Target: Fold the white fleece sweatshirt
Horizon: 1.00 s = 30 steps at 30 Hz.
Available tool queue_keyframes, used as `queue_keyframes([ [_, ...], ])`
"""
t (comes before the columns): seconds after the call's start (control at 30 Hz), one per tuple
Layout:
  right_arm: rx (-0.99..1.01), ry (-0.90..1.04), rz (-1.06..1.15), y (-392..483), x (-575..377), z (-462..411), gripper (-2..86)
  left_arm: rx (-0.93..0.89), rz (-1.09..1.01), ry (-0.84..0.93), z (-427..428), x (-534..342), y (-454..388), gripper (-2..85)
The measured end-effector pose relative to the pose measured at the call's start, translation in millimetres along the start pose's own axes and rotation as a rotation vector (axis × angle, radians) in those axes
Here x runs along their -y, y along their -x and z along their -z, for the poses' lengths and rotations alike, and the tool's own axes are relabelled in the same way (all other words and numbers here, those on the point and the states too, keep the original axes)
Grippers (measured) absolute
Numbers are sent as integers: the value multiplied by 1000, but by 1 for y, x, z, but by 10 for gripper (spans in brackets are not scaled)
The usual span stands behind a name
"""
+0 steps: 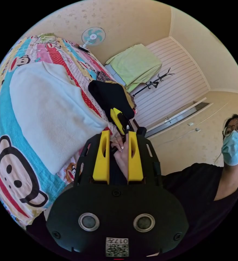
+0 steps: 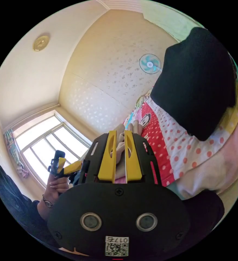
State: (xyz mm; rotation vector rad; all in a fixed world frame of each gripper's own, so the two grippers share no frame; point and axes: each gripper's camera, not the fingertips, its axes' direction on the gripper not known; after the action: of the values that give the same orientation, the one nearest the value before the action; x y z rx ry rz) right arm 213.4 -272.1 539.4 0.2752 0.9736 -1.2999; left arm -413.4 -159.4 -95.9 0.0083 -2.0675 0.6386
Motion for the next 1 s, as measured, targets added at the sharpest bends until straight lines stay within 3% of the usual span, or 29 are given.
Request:
queue_keyframes([
  [0.1,17,99,155,48,33,-2,116,51,34,-37,9,-12,10,102],
  [0.17,-28,269,266,83,53,-29,136,46,69,-59,12,-17,21,102],
  [0.33,-113,772,391,96,56,-120,63,52,189,-152,29,-26,48,117],
  [0.5,-110,427,144,54,82,-37,35,168,369,-393,68,-56,69,150],
  [0.57,-227,390,60,31,74,-18,32,142,438,-370,64,-58,86,179],
  [0.67,-250,444,-29,12,67,-16,34,70,497,-278,39,-54,113,194],
  [0.73,-173,424,-75,7,69,-8,36,-2,498,-201,18,-46,124,173],
  [0.83,-167,371,-110,8,76,18,42,67,559,-160,7,-46,128,108],
  [0.9,-174,339,-156,7,76,41,66,-2,549,-178,14,-50,125,82],
  [0.97,-137,322,-247,0,69,71,198,-72,520,-187,20,-52,115,75],
  [1.0,-119,332,-271,-3,67,76,215,-88,490,-179,22,-51,103,73],
])
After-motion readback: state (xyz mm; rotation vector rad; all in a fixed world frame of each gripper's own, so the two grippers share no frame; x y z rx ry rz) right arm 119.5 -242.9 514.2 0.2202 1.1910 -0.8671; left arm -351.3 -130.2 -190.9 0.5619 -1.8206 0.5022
